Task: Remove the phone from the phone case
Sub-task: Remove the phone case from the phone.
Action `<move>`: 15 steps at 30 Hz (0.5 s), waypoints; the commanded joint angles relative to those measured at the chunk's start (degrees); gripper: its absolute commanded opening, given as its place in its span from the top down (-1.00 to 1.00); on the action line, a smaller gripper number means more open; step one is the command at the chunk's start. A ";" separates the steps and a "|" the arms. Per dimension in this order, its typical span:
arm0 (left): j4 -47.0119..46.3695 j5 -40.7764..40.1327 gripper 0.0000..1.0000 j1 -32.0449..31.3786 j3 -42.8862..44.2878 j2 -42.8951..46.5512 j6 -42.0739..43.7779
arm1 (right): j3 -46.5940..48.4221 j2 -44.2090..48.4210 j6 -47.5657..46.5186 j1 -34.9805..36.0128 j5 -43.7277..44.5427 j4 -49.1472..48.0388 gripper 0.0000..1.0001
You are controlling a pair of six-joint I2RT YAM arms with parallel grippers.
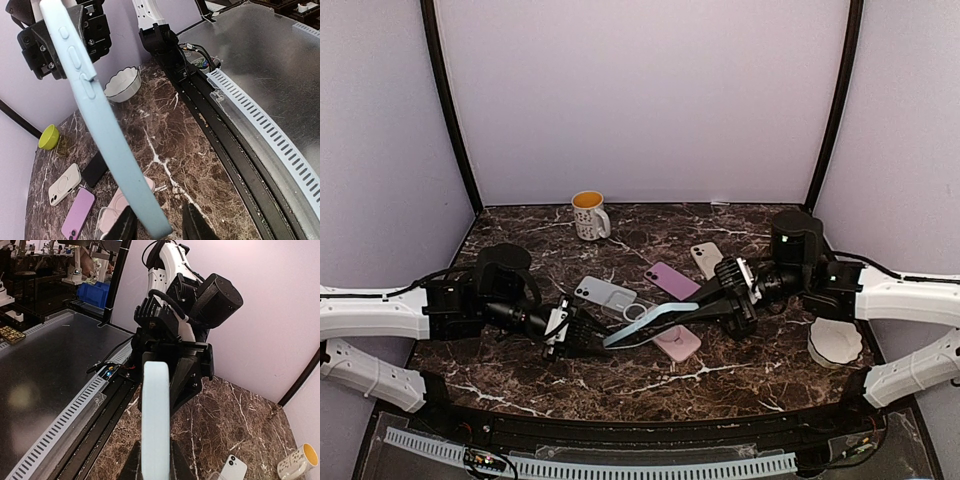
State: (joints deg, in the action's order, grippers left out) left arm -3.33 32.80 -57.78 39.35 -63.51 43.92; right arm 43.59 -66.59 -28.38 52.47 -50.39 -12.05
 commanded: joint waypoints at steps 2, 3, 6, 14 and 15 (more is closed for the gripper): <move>0.41 2.63 0.40 -0.64 -0.02 -0.13 0.67 | 3.43 -0.29 -4.69 1.08 -2.93 0.00 1.00; 1.09 2.73 0.42 -0.92 0.28 -0.19 0.83 | 3.69 -0.56 -5.87 1.26 -3.53 1.22 1.00; 3.52 3.43 0.47 -2.01 0.90 -0.13 3.34 | 3.88 -1.45 -7.59 1.60 -6.03 2.66 1.00; 10.72 3.04 0.46 -7.05 1.23 -0.56 9.30 | 4.81 -4.46 -14.29 5.56 -5.24 4.28 1.00; 11.42 2.66 0.46 -7.42 1.37 -0.78 9.80 | 5.24 -4.89 -15.55 6.15 -4.60 4.89 1.00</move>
State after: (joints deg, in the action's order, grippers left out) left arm 3.49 34.00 -62.61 39.38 -63.81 48.86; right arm 45.36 -70.43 -38.44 56.18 -55.29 -5.85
